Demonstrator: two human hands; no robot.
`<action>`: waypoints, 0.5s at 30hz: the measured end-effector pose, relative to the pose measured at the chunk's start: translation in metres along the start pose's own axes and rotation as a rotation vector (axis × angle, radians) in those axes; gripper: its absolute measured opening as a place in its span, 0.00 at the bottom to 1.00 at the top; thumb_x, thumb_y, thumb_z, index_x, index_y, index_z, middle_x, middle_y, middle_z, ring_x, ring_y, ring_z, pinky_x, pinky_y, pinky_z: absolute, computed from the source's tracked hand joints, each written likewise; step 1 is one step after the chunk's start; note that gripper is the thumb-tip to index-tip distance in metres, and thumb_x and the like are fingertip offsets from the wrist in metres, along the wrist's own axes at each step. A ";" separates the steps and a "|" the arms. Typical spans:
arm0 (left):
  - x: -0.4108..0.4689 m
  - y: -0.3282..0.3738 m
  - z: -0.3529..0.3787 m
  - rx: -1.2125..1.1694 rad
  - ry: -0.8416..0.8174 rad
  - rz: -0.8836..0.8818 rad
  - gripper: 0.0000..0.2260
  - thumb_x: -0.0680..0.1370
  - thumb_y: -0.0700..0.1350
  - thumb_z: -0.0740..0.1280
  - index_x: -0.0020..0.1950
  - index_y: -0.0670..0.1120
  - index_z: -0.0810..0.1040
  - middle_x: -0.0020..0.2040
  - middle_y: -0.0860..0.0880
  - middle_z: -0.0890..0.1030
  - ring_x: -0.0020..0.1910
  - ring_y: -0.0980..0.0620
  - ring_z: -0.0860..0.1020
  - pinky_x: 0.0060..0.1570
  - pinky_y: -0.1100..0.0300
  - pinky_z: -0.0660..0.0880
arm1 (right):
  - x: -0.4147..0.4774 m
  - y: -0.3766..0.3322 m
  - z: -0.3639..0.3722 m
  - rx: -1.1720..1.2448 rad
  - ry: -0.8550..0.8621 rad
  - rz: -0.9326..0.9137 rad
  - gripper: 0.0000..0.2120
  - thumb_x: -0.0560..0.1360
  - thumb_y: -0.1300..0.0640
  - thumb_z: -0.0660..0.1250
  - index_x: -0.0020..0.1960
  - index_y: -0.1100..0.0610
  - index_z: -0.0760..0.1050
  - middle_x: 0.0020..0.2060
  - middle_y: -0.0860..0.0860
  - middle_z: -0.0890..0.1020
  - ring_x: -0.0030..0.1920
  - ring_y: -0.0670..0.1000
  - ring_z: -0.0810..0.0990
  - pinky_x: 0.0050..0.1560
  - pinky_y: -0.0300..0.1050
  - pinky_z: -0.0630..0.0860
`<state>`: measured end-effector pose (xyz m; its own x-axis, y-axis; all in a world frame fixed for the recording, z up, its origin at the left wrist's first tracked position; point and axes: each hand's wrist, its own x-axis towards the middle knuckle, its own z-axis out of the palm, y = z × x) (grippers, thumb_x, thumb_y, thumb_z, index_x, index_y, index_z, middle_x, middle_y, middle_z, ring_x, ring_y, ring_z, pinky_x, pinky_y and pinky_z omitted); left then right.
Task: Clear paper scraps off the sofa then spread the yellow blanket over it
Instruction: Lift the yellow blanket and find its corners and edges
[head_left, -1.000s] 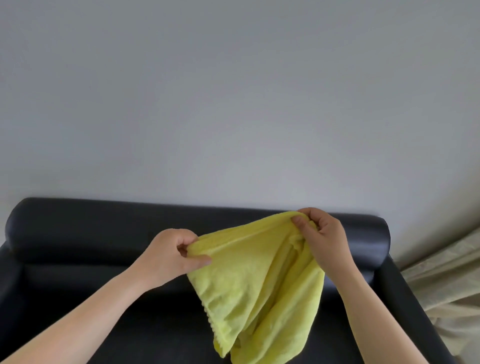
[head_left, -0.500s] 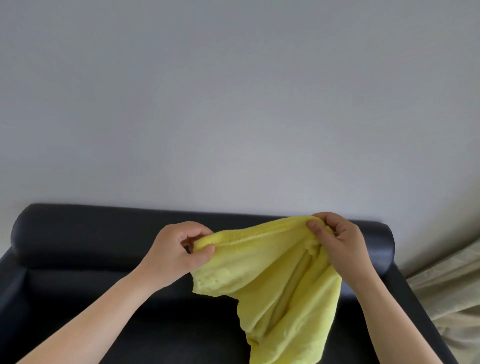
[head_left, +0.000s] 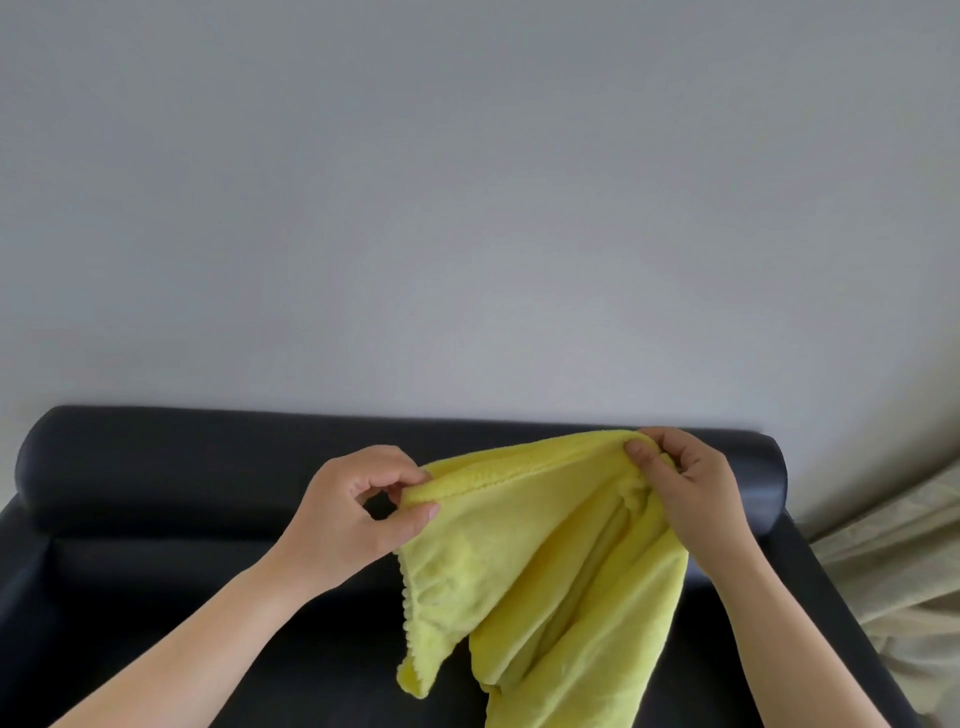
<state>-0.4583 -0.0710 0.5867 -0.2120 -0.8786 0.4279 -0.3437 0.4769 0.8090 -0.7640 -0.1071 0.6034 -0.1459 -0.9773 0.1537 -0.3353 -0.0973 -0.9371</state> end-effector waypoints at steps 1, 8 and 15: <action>0.000 -0.001 0.000 0.032 -0.037 -0.004 0.03 0.69 0.49 0.72 0.36 0.52 0.81 0.34 0.52 0.79 0.35 0.51 0.78 0.38 0.63 0.75 | 0.000 0.003 0.000 -0.005 0.004 0.008 0.07 0.77 0.58 0.68 0.41 0.51 0.80 0.30 0.47 0.77 0.31 0.45 0.72 0.32 0.35 0.71; -0.002 -0.022 -0.012 0.537 -0.168 0.172 0.23 0.72 0.56 0.66 0.27 0.50 0.58 0.26 0.56 0.60 0.27 0.56 0.63 0.28 0.70 0.59 | -0.004 0.007 0.003 0.000 -0.015 0.024 0.06 0.76 0.58 0.68 0.42 0.50 0.81 0.32 0.46 0.80 0.33 0.42 0.76 0.35 0.34 0.74; 0.000 0.001 -0.020 0.224 -0.020 0.198 0.20 0.71 0.45 0.70 0.25 0.44 0.64 0.25 0.52 0.67 0.25 0.54 0.68 0.26 0.64 0.65 | -0.003 0.011 -0.001 -0.015 -0.073 0.062 0.05 0.76 0.56 0.69 0.42 0.50 0.82 0.33 0.46 0.81 0.35 0.46 0.77 0.40 0.44 0.76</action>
<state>-0.4406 -0.0712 0.5956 -0.3123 -0.7686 0.5583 -0.4867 0.6342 0.6008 -0.7680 -0.1055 0.5927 -0.0984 -0.9926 0.0718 -0.3420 -0.0341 -0.9391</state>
